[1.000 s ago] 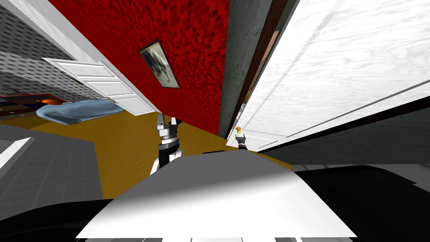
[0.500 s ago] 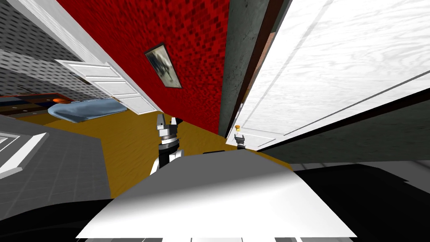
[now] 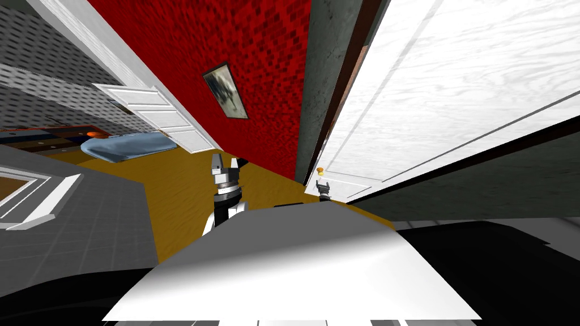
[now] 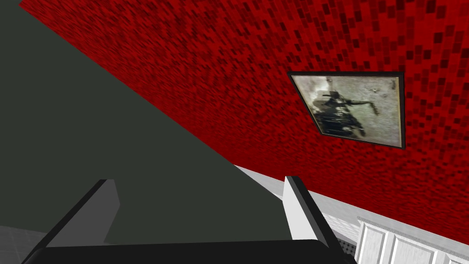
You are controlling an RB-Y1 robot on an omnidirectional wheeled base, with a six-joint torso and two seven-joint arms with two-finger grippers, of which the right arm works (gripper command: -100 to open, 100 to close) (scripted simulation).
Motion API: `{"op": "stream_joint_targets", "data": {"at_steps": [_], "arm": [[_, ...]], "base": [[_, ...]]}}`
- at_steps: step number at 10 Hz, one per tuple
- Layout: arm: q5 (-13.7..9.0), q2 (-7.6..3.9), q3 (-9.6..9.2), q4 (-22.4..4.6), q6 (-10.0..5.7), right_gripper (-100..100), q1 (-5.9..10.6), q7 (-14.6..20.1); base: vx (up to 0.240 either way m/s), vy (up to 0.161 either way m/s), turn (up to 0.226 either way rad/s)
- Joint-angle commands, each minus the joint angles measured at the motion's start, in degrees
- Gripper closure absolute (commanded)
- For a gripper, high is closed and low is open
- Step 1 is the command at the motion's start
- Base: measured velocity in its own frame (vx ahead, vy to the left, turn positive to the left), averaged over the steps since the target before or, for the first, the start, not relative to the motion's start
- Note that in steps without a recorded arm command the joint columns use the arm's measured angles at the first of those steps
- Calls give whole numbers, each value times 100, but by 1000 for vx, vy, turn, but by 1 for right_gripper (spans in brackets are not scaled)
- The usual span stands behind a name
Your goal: Pull the door open
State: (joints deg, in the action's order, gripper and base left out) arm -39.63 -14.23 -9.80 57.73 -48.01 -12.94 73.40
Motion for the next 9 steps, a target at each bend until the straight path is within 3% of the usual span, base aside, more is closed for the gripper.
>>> {"op": "stream_joint_targets", "data": {"at_steps": [1,4,5,9], "arm": [[-1,-40,140,-239,-17,-100,174,89],[2,-84,442,-750,-44,-100,533,223],[2,-84,442,-756,-44,-100,533,223],[7,-147,875,-1500,-81,-100,1047,414]], "base": [[12,-26,191],[18,-32,161],[14,-26,69],[13,-29,167]]}}
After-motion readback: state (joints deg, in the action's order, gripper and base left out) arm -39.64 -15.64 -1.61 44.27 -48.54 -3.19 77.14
